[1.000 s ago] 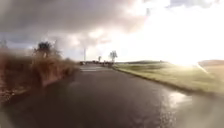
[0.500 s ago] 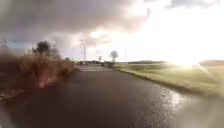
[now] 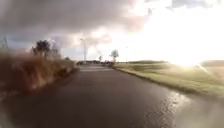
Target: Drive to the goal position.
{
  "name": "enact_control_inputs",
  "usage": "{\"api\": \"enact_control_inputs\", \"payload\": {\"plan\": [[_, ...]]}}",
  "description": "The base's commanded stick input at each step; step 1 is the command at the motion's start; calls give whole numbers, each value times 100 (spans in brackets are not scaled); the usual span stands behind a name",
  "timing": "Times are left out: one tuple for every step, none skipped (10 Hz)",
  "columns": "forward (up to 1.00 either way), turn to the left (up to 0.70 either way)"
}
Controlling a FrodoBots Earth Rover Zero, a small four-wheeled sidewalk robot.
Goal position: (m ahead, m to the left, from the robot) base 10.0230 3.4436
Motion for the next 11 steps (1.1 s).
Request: {"api": "enact_control_inputs", "payload": {"plan": [[70,0],[70,0],[70,0],[70,0],[70,0],[70,0],[70,0],[70,0],[70,0],[70,0],[70,0]]}}
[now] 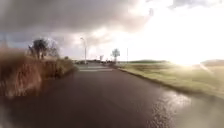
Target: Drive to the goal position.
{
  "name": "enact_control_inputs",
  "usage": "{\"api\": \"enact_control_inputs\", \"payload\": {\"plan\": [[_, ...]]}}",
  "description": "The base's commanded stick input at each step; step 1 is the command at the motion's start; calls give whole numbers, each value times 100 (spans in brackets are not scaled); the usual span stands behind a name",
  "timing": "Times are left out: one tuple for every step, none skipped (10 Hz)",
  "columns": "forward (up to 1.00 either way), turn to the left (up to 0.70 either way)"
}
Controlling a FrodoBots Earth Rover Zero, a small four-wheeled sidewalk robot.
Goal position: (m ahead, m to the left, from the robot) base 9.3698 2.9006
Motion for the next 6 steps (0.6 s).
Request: {"api": "enact_control_inputs", "payload": {"plan": [[70,0],[70,0],[70,5],[70,11],[70,13],[70,14]]}}
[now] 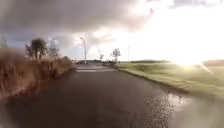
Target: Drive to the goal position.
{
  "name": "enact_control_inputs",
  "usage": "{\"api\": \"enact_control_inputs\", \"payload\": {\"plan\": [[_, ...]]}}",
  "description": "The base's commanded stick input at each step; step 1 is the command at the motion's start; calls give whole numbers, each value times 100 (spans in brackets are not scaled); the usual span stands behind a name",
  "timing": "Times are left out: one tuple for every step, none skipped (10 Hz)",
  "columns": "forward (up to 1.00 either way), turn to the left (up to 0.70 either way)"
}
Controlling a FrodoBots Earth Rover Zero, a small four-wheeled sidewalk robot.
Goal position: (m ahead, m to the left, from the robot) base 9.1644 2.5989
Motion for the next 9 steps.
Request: {"api": "enact_control_inputs", "payload": {"plan": [[70,14],[70,14],[70,14],[70,14],[70,14],[70,14],[70,14],[70,14],[70,14]]}}
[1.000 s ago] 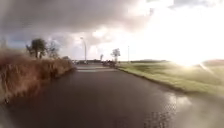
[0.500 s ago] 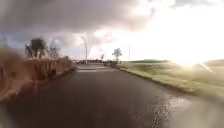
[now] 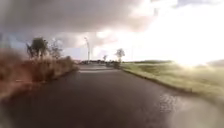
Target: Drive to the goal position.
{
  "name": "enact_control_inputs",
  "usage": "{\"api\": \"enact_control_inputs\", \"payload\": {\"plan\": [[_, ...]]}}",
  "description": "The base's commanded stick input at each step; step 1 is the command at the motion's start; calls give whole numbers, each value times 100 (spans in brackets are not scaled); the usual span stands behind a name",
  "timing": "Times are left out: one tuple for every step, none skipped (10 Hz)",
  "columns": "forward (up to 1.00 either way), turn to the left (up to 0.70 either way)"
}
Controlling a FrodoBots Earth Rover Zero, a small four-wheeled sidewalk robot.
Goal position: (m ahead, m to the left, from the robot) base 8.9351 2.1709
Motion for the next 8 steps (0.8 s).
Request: {"api": "enact_control_inputs", "payload": {"plan": [[70,14],[70,0],[70,0],[70,0],[70,0],[70,0],[70,0],[70,0]]}}
